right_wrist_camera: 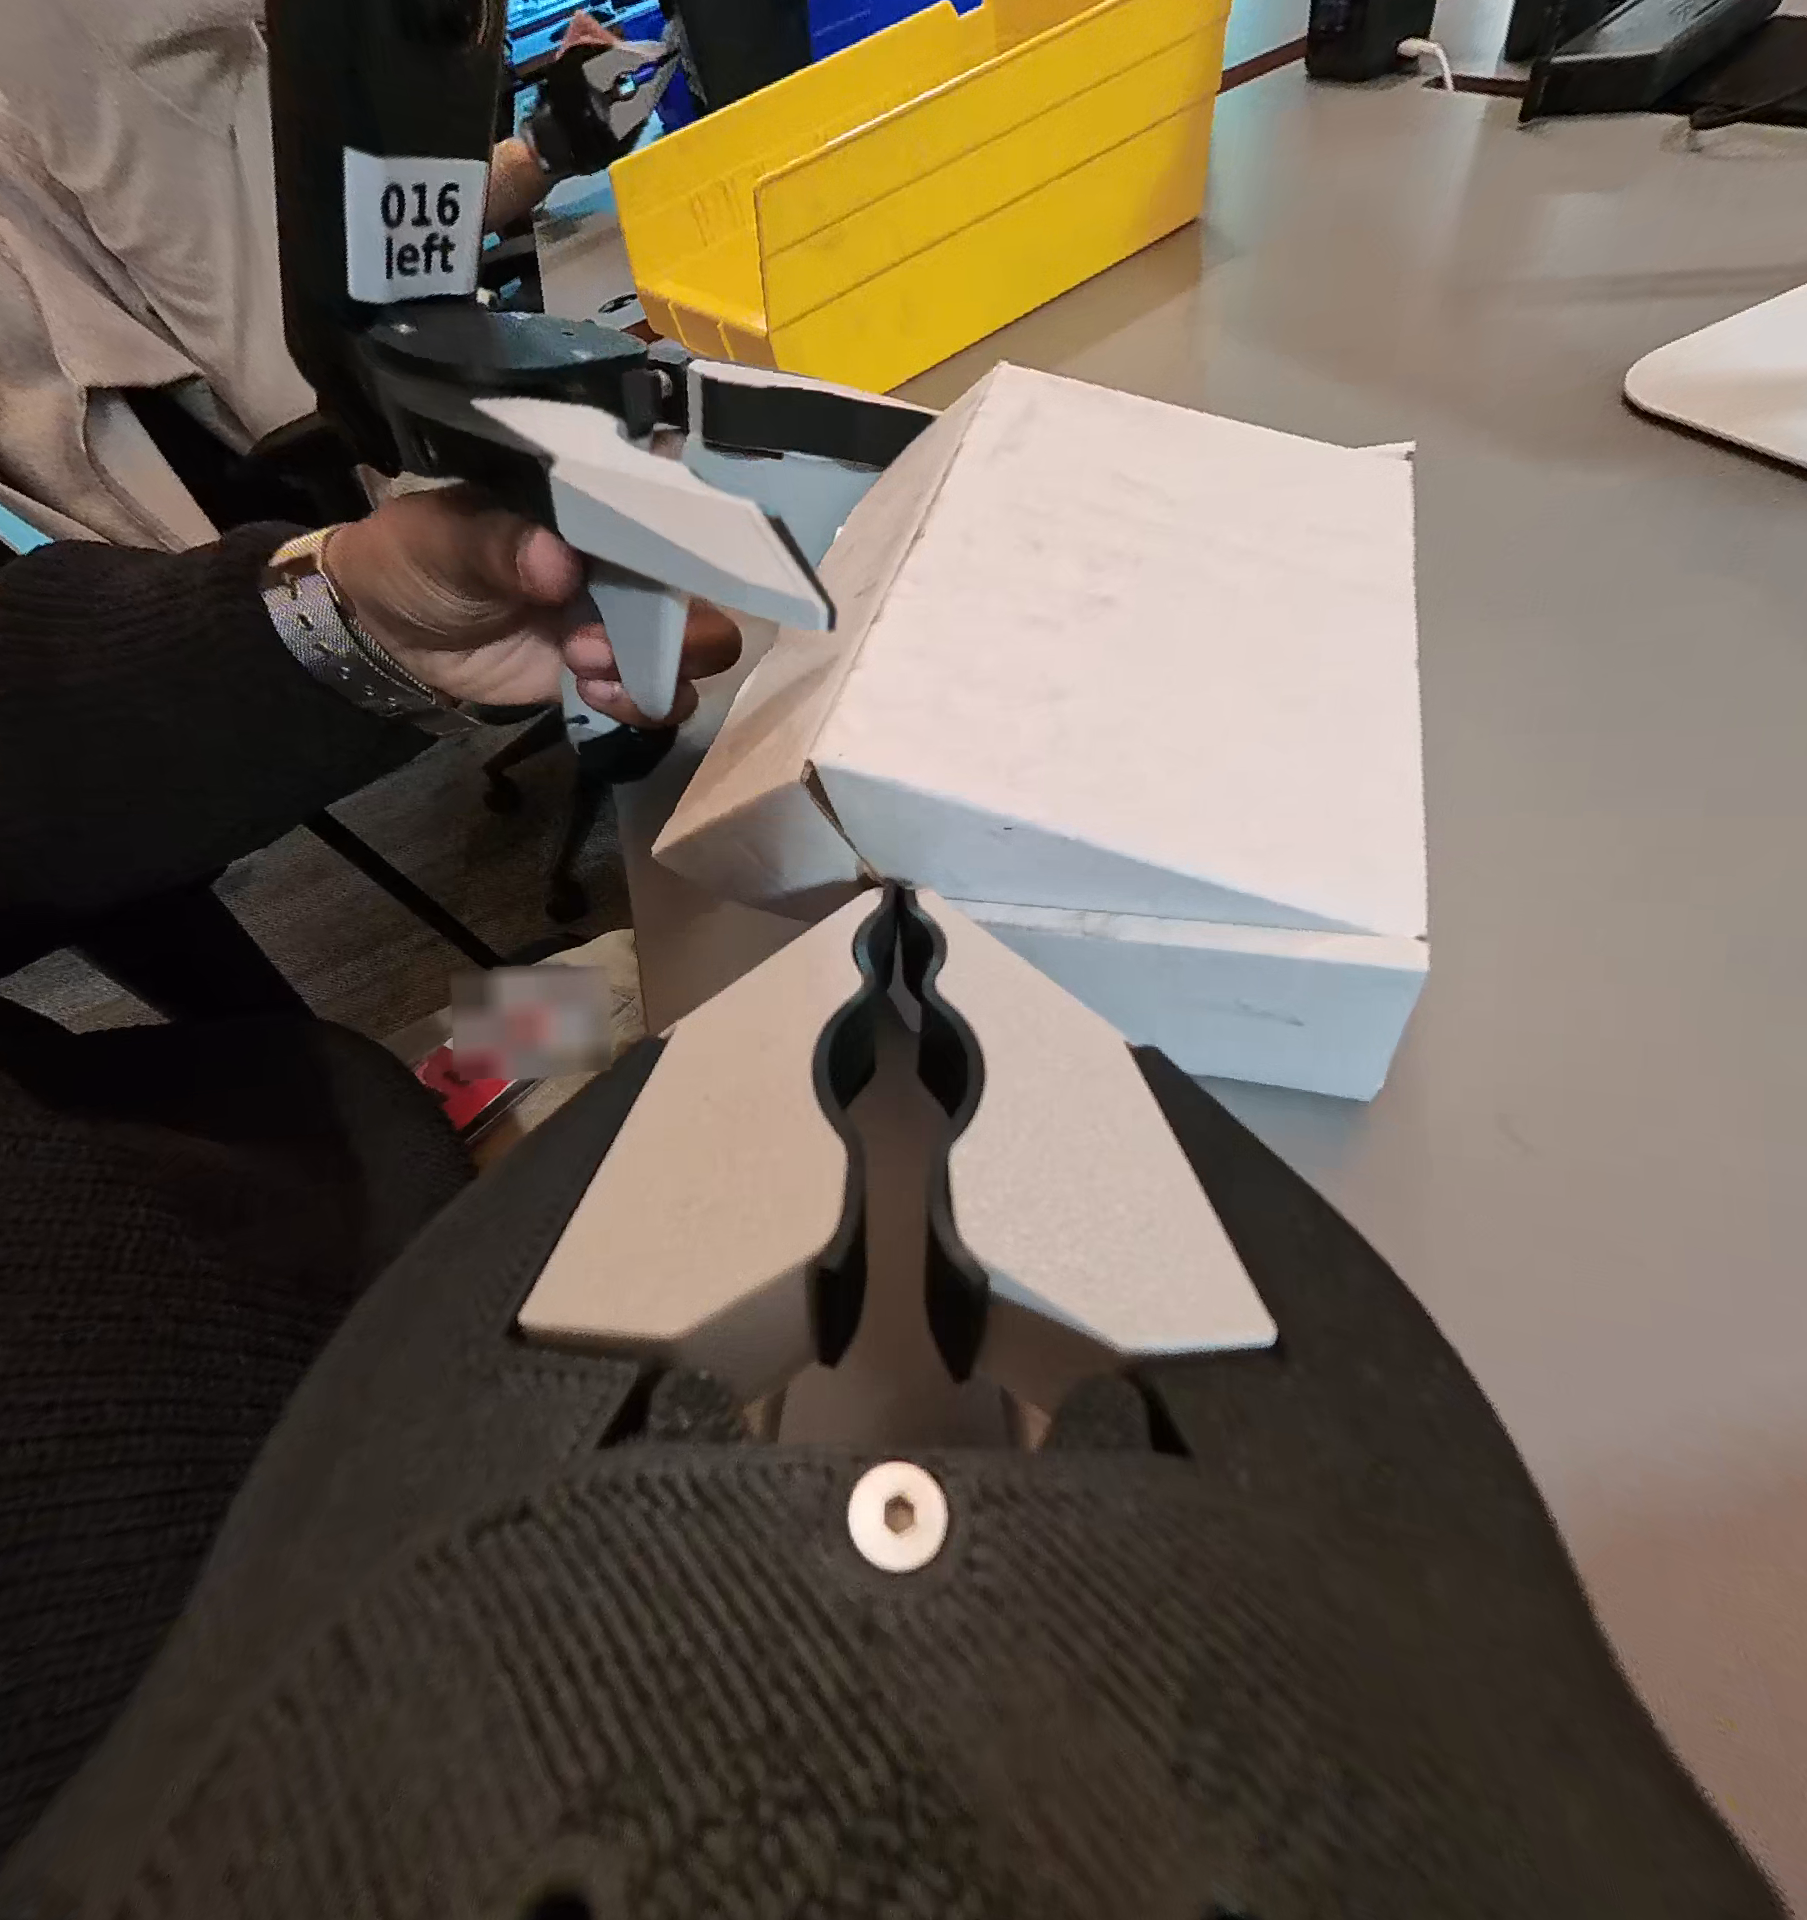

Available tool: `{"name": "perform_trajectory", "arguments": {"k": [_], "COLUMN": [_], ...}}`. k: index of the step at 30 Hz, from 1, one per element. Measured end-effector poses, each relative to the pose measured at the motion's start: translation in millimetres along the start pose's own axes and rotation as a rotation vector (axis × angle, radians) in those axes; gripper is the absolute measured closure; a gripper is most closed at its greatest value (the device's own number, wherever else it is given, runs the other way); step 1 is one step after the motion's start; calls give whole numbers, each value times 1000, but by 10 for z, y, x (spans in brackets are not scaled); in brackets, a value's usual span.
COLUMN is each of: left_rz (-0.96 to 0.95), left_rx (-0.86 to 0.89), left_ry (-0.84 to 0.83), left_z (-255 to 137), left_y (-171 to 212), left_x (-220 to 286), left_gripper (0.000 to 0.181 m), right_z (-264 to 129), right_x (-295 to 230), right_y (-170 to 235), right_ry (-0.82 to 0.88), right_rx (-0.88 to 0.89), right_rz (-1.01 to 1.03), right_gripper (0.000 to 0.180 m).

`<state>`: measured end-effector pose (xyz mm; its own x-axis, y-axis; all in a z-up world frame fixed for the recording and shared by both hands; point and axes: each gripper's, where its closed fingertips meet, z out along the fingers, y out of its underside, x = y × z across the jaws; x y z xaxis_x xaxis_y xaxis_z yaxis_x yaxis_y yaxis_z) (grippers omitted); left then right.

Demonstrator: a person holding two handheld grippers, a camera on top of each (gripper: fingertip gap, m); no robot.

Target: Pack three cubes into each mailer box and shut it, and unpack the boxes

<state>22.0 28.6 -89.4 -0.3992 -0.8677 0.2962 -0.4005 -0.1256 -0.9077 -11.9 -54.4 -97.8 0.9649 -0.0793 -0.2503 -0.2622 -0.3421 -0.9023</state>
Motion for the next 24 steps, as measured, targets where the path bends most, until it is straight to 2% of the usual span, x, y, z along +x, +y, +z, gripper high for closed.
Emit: {"name": "perform_trajectory", "arguments": {"k": [13,17,21,24], "left_rz": [-18,-112,-257,-291], "left_rx": [27,77,186,233], "left_ry": [14,34,114,75], "left_z": [3,-42,-184,-302], "left_y": [-42,-132,-332,-408], "left_x": [17,-58,-134,-259], "left_gripper": [42,47,49,53], "right_z": [48,84,92,60], "right_x": [-59,-114,-176,-192], "right_y": [-8,-4,43,14], "right_ry": [26,15,-5,-12], "right_rx": [8,10,-14,1], "right_rz": [-118,-137,-209,-247], "right_gripper": [180,180,171,171]}}
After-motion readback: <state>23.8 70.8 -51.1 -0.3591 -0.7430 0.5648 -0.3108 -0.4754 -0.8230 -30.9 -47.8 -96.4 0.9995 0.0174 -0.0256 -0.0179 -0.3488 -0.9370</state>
